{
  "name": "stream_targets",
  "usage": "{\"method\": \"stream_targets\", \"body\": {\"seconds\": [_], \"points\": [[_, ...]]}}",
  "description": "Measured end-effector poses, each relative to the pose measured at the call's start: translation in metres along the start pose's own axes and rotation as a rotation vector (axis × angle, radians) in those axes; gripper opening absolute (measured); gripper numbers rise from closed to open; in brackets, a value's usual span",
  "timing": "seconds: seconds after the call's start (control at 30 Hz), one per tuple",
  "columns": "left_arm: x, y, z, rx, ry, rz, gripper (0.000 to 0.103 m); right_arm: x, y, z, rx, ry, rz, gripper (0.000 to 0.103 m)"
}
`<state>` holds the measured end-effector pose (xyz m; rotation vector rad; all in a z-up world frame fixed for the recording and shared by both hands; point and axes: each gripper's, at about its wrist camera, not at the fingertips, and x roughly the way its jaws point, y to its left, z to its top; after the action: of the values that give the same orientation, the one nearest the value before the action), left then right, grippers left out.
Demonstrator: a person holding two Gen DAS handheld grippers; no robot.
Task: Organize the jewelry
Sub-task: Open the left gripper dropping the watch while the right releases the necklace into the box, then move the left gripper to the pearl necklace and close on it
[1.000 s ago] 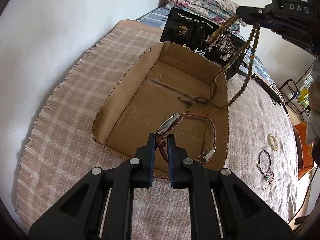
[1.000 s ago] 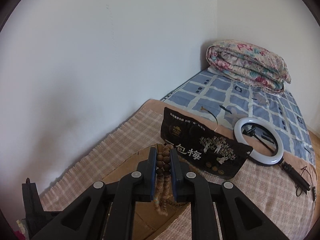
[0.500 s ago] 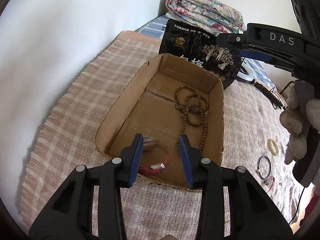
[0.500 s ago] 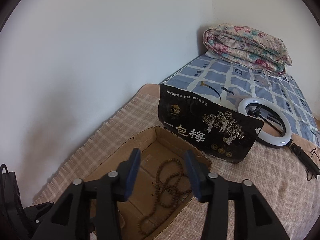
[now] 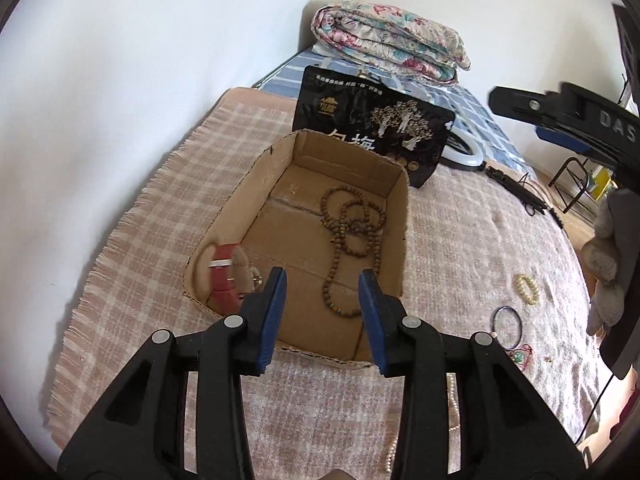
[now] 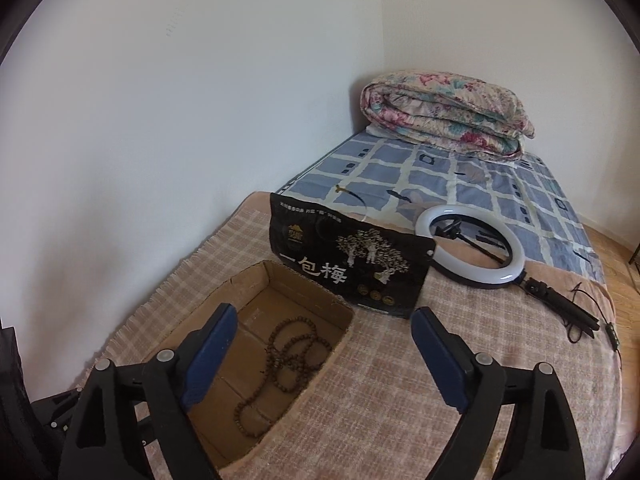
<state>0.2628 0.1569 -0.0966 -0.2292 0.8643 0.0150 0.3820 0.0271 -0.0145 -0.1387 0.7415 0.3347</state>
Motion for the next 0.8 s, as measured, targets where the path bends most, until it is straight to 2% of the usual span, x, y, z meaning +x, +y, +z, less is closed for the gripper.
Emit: {"method": "stream_targets", "body": {"seconds": [0.07, 0.27, 0.43, 0.53, 0.8], "points": [[-0.007, -0.006, -0.002, 0.005, -0.016, -0.021, 0.037, -0.016, -0.01, -0.005, 0.02, -0.02, -0.021, 0.103], [-0.02, -0.036, -0.014, 0.087, -0.047, -0.044, 0.037, -0.06, -0.044, -0.031, 0.057, -0.045, -0.076, 0.103], [-0.024, -0.057, -0.024, 0.132, -0.019, -0.132, 0.038, -0.097, -0.075, -0.057, 0.093, -0.083, -0.122, 0.103], [-0.028, -0.069, -0.028, 0.146, -0.018, -0.161, 0.044, -0.115, -0.094, -0.071, 0.128, -0.085, -0.121, 0.103], [-0.031, -0.088, -0.044, 0.181, 0.019, -0.204, 0.044, -0.146, -0.132, -0.114, 0.167, -0.023, -0.162, 0.103]]}}
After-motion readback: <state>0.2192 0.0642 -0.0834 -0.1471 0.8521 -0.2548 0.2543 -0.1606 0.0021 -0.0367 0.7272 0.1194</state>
